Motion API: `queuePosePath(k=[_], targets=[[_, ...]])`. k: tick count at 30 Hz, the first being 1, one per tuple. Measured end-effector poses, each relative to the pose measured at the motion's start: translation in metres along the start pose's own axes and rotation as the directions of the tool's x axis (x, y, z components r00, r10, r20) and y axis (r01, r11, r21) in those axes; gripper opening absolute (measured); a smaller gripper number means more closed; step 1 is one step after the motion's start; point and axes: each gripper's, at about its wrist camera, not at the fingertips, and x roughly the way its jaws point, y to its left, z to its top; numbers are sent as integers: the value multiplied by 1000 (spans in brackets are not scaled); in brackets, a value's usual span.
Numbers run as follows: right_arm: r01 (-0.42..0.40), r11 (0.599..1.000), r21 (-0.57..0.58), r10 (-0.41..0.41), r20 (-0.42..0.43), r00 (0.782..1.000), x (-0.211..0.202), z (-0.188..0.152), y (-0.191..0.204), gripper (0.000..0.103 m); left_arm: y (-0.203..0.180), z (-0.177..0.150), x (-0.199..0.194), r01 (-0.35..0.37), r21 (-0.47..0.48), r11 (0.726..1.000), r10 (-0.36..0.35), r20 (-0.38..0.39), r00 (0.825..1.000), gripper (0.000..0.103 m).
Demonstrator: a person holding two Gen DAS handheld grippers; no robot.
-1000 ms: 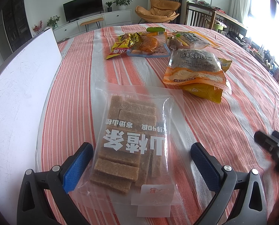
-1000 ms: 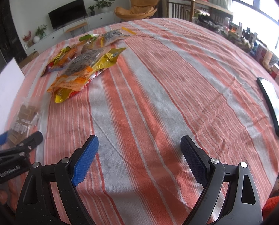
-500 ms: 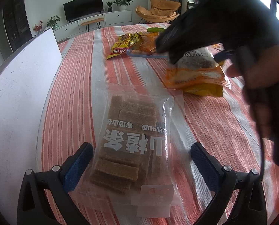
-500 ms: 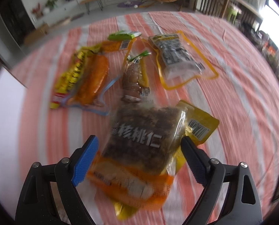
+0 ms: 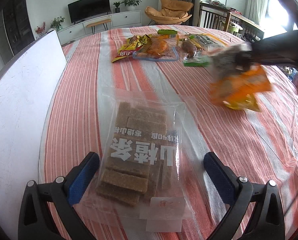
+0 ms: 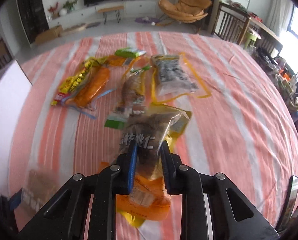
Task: Organize snacks
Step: 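Grasp the walnut snack bag with the right gripper and lift it, then carry the bar-snack bag to the box while the right gripper carries the walnut bag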
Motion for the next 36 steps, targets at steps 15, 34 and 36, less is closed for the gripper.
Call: queuePosePath(k=[15,34,36], targets=[[-165,868,468,72,209,975,-76,-152,-139,77,1,0,0,-1,0,1000,1,1,1000,103],[-328,684,652,223,241,944,-54,-176,-184,77,1,0,0,-2,-2,1000,2,2,1000,103],[-382,622,683,264,277,924,-53,-182,-192,77,1,0,0,-3,-2,1000,3,1,1000,103]])
